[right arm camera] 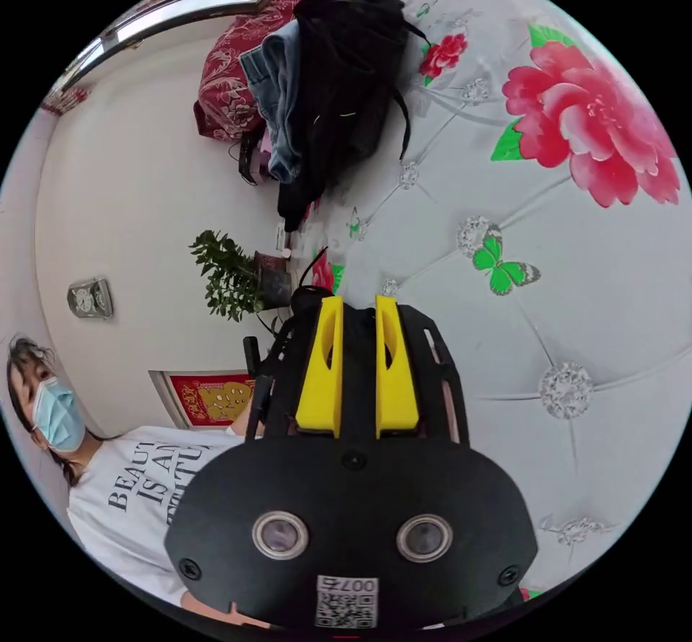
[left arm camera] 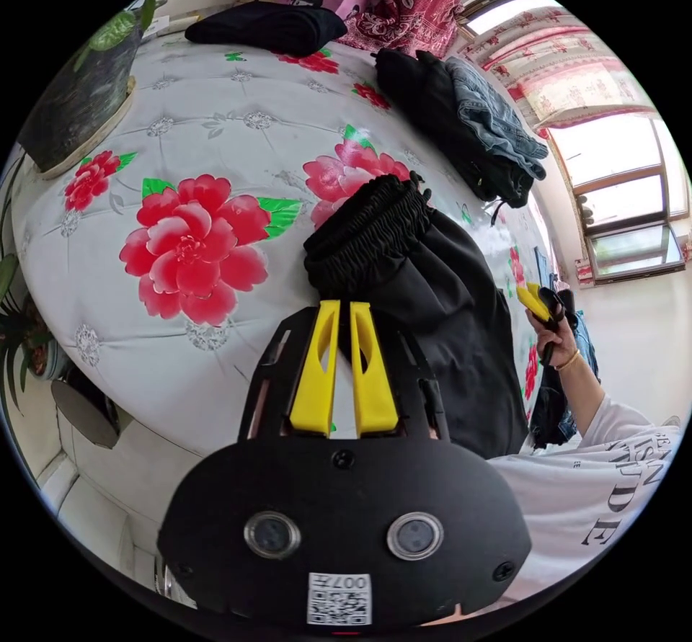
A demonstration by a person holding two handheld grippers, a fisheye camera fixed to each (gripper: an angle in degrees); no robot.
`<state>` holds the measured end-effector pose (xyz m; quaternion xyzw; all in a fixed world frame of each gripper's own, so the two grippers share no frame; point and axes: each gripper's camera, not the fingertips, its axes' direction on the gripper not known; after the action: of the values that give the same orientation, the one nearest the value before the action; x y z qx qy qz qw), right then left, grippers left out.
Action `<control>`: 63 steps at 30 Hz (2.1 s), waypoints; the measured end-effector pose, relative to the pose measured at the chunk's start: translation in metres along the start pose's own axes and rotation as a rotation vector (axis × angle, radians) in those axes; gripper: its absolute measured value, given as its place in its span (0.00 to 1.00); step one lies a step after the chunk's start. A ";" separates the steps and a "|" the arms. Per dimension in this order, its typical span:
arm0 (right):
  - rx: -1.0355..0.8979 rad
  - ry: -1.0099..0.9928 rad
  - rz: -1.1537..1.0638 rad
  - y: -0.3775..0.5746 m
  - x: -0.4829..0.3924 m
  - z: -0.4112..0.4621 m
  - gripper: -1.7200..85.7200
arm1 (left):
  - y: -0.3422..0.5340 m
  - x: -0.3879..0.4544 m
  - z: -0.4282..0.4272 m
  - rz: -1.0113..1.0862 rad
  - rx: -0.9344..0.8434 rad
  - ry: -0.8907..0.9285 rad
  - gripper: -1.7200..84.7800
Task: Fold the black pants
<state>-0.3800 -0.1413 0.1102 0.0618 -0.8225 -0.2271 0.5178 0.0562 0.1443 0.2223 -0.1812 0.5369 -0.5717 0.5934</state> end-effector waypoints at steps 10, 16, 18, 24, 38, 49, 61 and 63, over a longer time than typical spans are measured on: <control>0.176 0.226 -0.143 0.201 -0.047 -0.107 0.08 | 0.016 -0.007 -0.034 -0.091 0.061 0.065 0.09; 0.688 0.478 0.203 0.473 -0.019 -0.296 0.11 | 0.045 -0.008 -0.055 -0.117 0.068 0.059 0.09; 0.860 0.496 0.378 0.570 -0.003 -0.331 0.13 | 0.052 -0.007 -0.057 -0.141 0.077 0.064 0.09; 1.160 0.224 0.719 0.778 0.064 -0.319 0.16 | 0.069 0.010 -0.043 -0.195 0.083 0.169 0.09; 1.077 0.155 0.720 0.746 0.052 -0.238 0.09 | 0.115 0.003 -0.046 -0.253 0.106 0.219 0.10; 1.126 0.372 0.557 0.663 -0.069 -0.191 0.02 | 0.081 -0.022 -0.030 -0.172 0.093 0.215 0.12; 0.391 0.735 -0.624 0.412 -0.380 0.097 0.02 | 0.047 -0.077 -0.017 -0.204 0.138 0.335 0.15; 0.271 0.737 -0.675 0.383 -0.380 0.168 0.03 | 0.040 -0.084 -0.013 -0.208 0.141 0.367 0.16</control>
<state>-0.3035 0.3788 -0.0955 0.4660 -0.5420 -0.2360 0.6583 0.0839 0.2338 0.2201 -0.0864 0.5728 -0.6894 0.4349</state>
